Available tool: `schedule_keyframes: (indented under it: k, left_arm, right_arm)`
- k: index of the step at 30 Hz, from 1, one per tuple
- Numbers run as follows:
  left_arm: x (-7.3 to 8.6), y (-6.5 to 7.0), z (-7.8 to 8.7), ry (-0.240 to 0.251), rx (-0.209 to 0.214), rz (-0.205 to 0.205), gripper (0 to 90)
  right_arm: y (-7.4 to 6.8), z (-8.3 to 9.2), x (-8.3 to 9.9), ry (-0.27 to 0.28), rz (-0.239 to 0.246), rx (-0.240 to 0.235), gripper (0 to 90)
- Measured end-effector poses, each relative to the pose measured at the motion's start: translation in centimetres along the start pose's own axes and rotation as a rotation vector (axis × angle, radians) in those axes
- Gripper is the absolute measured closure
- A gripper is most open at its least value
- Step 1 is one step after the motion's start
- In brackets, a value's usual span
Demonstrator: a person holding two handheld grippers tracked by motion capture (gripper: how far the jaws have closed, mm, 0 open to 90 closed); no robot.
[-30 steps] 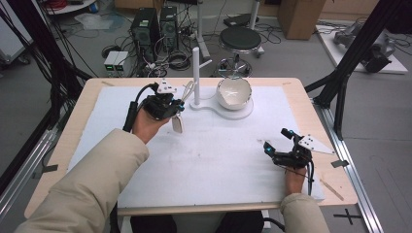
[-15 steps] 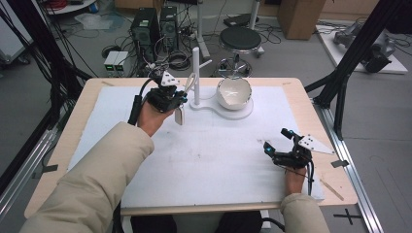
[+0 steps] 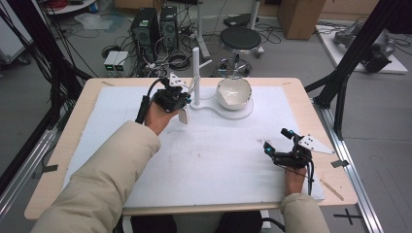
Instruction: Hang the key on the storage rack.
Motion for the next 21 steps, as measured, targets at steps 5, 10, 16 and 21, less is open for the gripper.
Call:
schedule_keyframes:
  k: [5,10,16,21]
  left_arm:
    - [0.3,-0.3,-0.8,-0.019,-0.01,0.007,81.4]
    - [0.5,-0.3,-1.6,-0.041,-0.019,0.003,81.4]
    - [0.8,-0.6,-2.5,-0.051,-0.03,0.016,81.4]
    - [1.0,-0.9,-2.9,-0.056,-0.032,0.024,81.3]
  right_arm:
    - [0.0,0.0,0.0,0.0,0.001,0.001,0.6]
    - [0.0,0.0,0.0,0.0,0.001,0.0,0.6]
    - [0.0,0.0,0.0,0.002,0.007,0.0,0.6]
    - [0.0,0.0,0.0,0.0,0.001,0.0,0.6]
Point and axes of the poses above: each handheld gripper's, and its own axes: z roughly backward along the jaws, x roughly out of its underside, y roughly to its right, the point moved 5 cm from there along -z, roughly forward along the jaws, and after that the axes turned 7 degrees about -y, right-handed, at the moved point
